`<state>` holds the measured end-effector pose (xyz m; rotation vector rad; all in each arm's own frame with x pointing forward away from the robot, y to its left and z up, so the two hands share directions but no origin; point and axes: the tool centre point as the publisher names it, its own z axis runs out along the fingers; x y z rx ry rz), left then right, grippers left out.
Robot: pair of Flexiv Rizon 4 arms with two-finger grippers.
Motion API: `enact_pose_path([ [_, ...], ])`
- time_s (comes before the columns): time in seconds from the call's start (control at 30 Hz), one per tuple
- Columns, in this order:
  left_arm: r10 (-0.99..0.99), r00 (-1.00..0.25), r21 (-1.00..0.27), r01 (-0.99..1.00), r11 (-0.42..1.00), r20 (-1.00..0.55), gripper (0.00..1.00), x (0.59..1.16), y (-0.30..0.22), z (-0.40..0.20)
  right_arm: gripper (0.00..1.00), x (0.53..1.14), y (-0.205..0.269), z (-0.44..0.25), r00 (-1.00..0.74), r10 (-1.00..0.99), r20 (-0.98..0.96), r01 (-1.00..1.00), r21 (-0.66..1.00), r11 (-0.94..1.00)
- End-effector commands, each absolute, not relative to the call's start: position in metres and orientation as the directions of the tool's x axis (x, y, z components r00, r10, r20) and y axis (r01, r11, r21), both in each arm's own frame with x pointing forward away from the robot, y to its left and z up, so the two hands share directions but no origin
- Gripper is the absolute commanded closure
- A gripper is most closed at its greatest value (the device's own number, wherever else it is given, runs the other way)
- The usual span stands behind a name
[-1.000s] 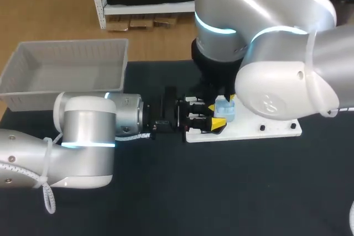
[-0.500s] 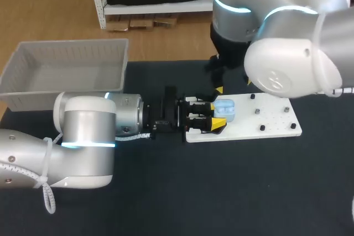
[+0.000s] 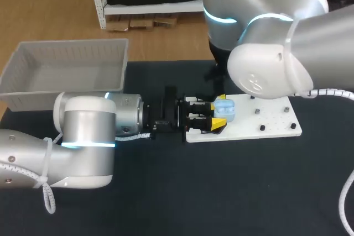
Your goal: Pick up each earbud case from the left stands, insert the matching earbuds, close the lid, and place the case in the box.
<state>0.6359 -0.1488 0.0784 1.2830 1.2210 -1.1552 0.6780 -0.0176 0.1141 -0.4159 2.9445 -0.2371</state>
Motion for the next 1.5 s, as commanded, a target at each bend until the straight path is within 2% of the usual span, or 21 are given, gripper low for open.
enact_pose_path([
  [0.03,0.066,0.042,0.042,0.999,-0.005,-0.997,1.00,0.634,-0.149,0.079,0.28,0.669,-0.020,0.116,-0.945,-0.300,-0.127,-0.274,-0.187,0.943],
  [0.33,0.066,0.042,0.042,0.999,-0.005,-0.997,1.00,0.634,-0.149,0.079,0.13,0.653,-0.029,0.129,-0.939,-0.304,-0.162,-0.272,-0.195,0.943],
  [0.47,0.066,0.042,0.042,0.999,-0.005,-0.997,1.00,0.634,-0.149,0.079,0.00,0.653,-0.039,0.151,-0.930,-0.294,-0.219,-0.267,-0.145,0.953],
  [0.63,0.083,0.046,0.049,0.998,0.033,-0.996,1.00,0.636,-0.135,0.089,0.00,0.642,-0.052,0.176,-0.895,-0.360,-0.265,-0.343,-0.110,0.933],
  [1.07,0.189,0.146,0.191,0.948,0.253,-0.971,1.00,0.654,-0.039,0.175,0.00,0.633,-0.059,0.189,-0.879,-0.386,-0.278,-0.383,-0.068,0.921],
  [1.33,0.338,0.140,0.260,0.903,0.343,-0.931,1.00,0.685,0.014,0.206,0.00,0.633,-0.059,0.189,-0.879,-0.386,-0.278,-0.383,-0.068,0.921],
  [1.5,0.366,0.123,0.277,0.872,0.405,-0.923,1.00,0.705,0.041,0.223,0.00,0.633,-0.059,0.189,-0.879,-0.386,-0.278,-0.383,-0.068,0.921],
])
